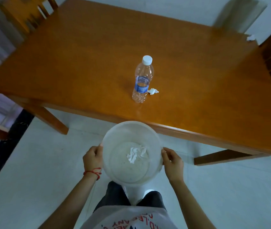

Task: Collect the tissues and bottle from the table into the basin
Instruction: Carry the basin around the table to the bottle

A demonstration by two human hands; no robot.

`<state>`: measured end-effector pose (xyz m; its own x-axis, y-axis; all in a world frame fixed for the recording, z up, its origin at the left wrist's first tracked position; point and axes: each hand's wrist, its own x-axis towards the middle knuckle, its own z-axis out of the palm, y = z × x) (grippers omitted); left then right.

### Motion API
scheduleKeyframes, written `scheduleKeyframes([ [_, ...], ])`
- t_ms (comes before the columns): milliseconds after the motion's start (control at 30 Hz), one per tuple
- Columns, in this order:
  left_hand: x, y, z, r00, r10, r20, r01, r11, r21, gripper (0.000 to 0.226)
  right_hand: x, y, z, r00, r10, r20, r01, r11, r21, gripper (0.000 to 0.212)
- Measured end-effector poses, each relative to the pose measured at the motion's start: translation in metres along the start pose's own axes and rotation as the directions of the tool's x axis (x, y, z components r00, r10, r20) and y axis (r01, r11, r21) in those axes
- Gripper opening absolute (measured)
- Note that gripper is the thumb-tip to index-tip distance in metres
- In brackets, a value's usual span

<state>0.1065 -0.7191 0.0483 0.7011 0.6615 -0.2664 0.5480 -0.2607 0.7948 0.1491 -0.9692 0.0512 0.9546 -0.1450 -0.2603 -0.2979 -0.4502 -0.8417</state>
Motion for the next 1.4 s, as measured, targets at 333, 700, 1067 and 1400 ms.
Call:
scheduleKeyframes([
  [333,0.006,-0.01,-0.005,0.994,-0.056,-0.093,0.054,0.998,-0.017,0.045,0.023,-0.012,0.014,0.992,-0.029,0.124,0.033,0.999,-0.034,0.019],
  [700,-0.007,-0.006,0.004,0.972,-0.14,-0.188,0.135,0.99,-0.042,0.045,0.072,-0.029,0.007,0.942,-0.121,0.314,0.185,0.966,-0.181,0.025],
  [1067,-0.012,-0.001,0.009,0.957,-0.143,-0.254,0.137,0.99,-0.041,0.047,0.14,-0.135,0.019,0.909,-0.409,0.081,0.405,0.912,0.064,0.058],
  [1400,-0.011,0.001,0.008,0.954,-0.112,-0.277,0.106,0.994,-0.034,0.052,0.176,-0.195,0.048,0.867,-0.485,0.112,0.467,0.871,0.154,0.085],
])
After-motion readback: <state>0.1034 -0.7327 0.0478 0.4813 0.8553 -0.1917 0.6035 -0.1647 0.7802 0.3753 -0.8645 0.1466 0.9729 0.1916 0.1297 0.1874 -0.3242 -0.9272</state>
